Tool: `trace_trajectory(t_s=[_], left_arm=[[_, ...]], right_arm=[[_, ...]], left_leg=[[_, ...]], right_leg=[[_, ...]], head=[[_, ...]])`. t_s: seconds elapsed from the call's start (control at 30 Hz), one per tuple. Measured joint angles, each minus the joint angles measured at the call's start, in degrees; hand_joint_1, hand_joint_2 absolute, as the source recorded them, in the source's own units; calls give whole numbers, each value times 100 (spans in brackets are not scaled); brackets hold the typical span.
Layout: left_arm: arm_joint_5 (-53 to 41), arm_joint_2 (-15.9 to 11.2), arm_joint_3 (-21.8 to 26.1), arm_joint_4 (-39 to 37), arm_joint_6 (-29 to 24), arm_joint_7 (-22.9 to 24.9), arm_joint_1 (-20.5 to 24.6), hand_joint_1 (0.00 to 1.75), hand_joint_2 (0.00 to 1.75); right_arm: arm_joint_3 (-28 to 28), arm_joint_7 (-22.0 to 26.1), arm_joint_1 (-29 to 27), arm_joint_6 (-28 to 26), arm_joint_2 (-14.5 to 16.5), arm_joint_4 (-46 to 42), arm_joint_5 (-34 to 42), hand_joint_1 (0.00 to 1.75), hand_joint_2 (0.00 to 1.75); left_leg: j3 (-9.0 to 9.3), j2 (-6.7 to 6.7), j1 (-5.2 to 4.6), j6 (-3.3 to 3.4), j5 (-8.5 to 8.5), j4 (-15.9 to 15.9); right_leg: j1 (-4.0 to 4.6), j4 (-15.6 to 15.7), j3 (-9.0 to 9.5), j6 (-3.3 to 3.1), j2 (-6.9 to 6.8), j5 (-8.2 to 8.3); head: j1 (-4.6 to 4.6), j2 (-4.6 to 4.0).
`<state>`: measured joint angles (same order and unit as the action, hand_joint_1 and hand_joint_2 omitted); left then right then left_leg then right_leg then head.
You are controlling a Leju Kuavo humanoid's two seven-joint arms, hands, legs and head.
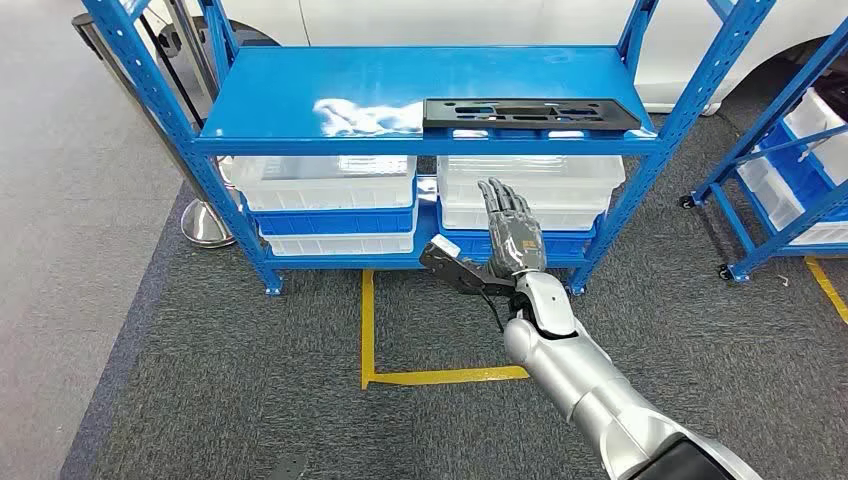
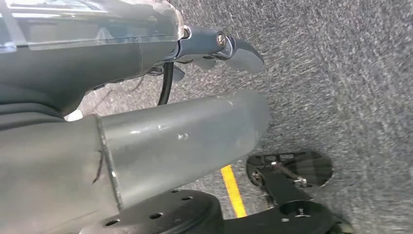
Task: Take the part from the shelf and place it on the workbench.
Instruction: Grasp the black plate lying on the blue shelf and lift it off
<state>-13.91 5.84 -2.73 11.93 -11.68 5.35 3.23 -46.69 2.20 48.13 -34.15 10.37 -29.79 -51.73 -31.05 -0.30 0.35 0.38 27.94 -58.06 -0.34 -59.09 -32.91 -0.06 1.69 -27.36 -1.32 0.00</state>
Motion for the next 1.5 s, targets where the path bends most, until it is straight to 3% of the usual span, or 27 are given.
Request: trace_trajectory(t_s=[0.43, 0.7, 1.07, 1.33, 1.5], left_arm=[[-380, -8, -156, -47, 134, 333, -6, 0, 0], [-557, -10, -156, -61, 144, 247, 31, 0, 0], [-645, -11, -154, -96, 140, 425, -12, 0, 0], [-663, -11, -140, -96, 93, 187, -7, 0, 0], [-673, -16, -137, -96, 165, 231, -11, 0, 0]], right_arm=[[-927, -998, 434, -277, -216, -157, -2057, 0, 175], [-1163, -1222, 695, -347, -313, 502, -2998, 0, 175], [-697, -958, 691, -4, -368, 1045, -2438, 0, 175], [-222, -582, 628, 696, -368, 1188, -1832, 0, 175], [-40, -532, 574, 587, -367, 1235, -1833, 0, 175]], left_leg=[[0, 0, 0, 0, 0, 0], [0, -1, 0, 0, 0, -2], [-2, -1, 0, 0, 1, -2], [-2, -1, 0, 0, 0, -2], [-4, -1, 0, 0, 0, -2]], right_leg=[[1, 0, -1, 0, 0, 0], [-1, 0, -1, 0, -1, 0], [-1, 1, -3, 0, 0, 0], [0, 0, -3, 0, 0, 0], [-1, 0, -3, 0, 0, 0]], head=[[1, 0], [-1, 0], [1, 0], [1, 0], [1, 0]])
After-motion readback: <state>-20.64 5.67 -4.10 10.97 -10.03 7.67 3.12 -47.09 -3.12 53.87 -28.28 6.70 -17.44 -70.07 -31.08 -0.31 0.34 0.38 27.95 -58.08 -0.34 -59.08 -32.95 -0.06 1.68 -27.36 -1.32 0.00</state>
